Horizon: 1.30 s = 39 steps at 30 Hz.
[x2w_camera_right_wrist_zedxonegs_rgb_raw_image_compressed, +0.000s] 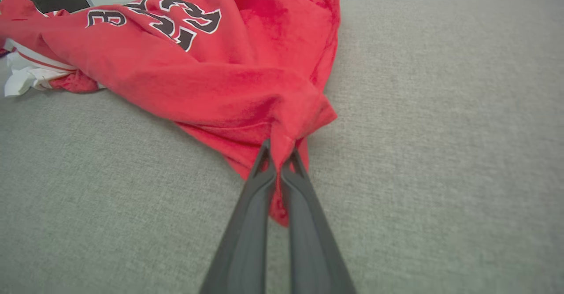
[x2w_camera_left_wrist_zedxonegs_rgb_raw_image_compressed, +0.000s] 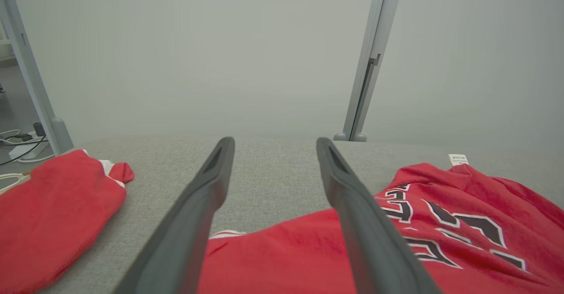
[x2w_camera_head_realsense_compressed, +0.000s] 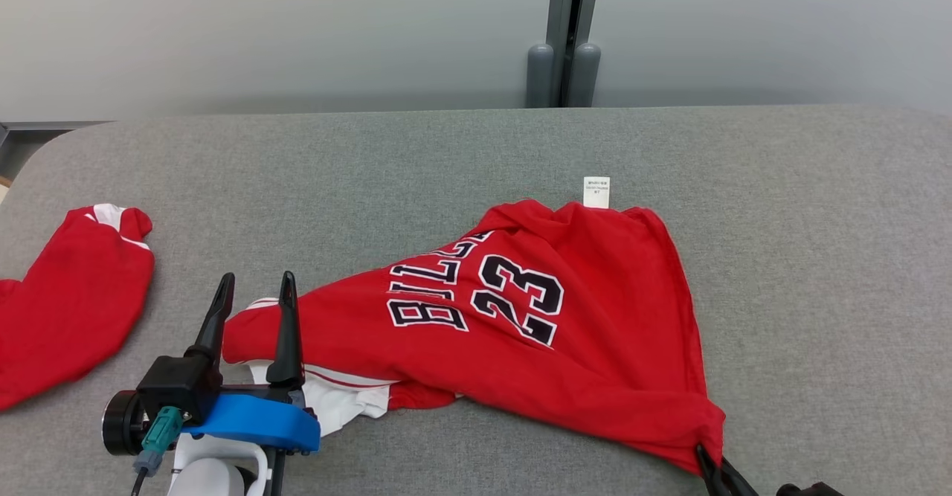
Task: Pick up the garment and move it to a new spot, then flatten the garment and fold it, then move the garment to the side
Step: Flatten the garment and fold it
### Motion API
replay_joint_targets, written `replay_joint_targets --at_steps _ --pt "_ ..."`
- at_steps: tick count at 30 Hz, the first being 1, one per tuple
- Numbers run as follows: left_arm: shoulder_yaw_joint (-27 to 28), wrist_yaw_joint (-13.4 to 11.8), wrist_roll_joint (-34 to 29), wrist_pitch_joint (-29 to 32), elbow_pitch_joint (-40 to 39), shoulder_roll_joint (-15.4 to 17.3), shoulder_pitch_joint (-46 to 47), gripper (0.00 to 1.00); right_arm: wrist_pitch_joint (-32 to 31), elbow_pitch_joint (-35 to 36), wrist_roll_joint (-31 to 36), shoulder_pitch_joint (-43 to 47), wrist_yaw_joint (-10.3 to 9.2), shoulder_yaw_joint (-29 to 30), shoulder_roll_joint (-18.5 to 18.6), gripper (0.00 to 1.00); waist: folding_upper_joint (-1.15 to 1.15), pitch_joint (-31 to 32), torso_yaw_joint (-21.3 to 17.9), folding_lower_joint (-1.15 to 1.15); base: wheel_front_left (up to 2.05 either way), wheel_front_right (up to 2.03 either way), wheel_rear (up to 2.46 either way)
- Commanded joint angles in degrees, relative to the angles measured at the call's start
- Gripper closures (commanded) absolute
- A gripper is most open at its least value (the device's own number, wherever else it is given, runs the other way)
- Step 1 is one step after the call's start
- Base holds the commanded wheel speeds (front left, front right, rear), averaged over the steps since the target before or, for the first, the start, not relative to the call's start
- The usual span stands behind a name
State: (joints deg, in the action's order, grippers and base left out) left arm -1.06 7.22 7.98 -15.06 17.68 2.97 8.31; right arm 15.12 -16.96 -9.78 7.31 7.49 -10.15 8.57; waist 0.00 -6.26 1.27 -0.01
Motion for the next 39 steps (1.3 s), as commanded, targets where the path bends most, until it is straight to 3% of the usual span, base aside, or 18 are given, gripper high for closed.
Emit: replay_joint_targets --at_steps 1,2,3,4,13,18,30,39 --pt "0.03 0.42 -0.11 -0.17 -0.06 0.01 -0.38 0.0 0.05 0.57 -0.66 0.8 0.01 0.27 0.23 1.0 0.0 0.06 -0.14 0.01 0.0 0.0 0.0" --pt "0.13 0.3 -0.03 -0.17 -0.01 0.08 -0.46 0.0 0.05 0.69 -0.67 1.06 0.01 0.36 0.18 0.99 0.0 0.15 -0.25 0.01 0.0 0.0 0.0" --pt "0.24 0.3 0.04 -0.17 0.06 0.15 -0.6 0.0 0.05 1.09 -0.63 0.97 0.01 0.62 0.03 0.45 0.0 0.29 -0.42 0.01 0.0 0.0 0.0" --pt "0.27 0.3 0.09 -0.17 0.1 0.19 -0.68 0.0 0.04 1.53 -0.68 0.63 0.01 0.84 -0.2 0.02 0.0 0.36 -0.53 0.01 0.0 0.0 0.0" --pt "0.11 0.31 -0.15 -0.17 0.15 0.3 -0.57 0.0 0.05 6.9 0.3 -5.59 0.01 2.41 1.63 0.0 0.0 1.16 -0.26 0.01 0.0 0.0 0.0" --pt "-0.03 0.3 0.21 -0.17 0.09 0.35 -0.58 0.0 0.05 5.79 1.85 -13.2 0.01 4.17 3.88 0.0 0.0 0.81 0.88 0.01 0.0 0.0 0.0" --pt "-0.65 0.3 0.37 -0.17 -0.12 0.27 1.23 0.0 -1.6 -5.97 2.54 -31.84 0.01 1.25 5.9 0.0 0.0 -1.75 3.37 0.01 0.0 0.0 0.0" --pt "-1.95 0.3 1.1 -0.17 0.33 0.1 3.32 0.0 -3.64 -20.45 2.24 -41.03 0.01 -0.87 7.48 0.0 0.0 -4.61 6.49 0.01 0.0 0.0 0.0"
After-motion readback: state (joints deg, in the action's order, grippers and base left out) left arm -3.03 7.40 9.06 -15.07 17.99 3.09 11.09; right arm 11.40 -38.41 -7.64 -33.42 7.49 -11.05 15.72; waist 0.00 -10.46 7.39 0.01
